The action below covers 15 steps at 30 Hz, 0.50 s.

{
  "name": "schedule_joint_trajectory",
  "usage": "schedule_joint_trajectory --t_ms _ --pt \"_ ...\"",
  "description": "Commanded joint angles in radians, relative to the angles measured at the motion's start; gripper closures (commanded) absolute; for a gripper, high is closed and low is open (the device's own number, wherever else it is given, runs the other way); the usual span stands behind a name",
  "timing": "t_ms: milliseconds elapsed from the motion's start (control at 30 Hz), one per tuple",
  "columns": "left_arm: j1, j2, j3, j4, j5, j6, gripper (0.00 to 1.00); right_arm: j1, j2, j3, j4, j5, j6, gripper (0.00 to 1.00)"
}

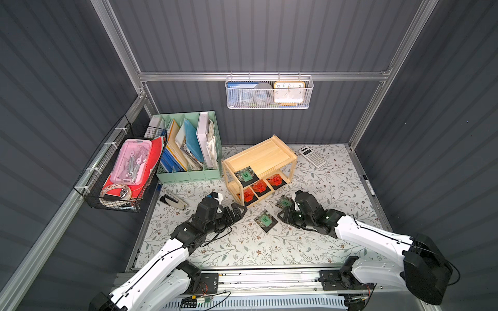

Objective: Place the tea bags on the shelf by color
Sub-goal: Pick up the tea bag from the center of the board.

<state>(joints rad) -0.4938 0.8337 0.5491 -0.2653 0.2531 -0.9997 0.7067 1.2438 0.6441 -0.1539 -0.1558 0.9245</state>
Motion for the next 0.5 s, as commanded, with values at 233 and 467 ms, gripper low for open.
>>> schedule_joint_trajectory --t_ms 233,467 --pt "-0.08 0.009 -0.065 0.117 -0.097 -0.102 0.0 -0.042 0.142 -0.016 0.094 -0.14 -0.034 0.58" --pt "-0.217 0.077 -0.056 0.171 -0.205 -0.166 0.0 -0.087 0.193 -0.018 0.103 -0.179 -0.066 0.59"
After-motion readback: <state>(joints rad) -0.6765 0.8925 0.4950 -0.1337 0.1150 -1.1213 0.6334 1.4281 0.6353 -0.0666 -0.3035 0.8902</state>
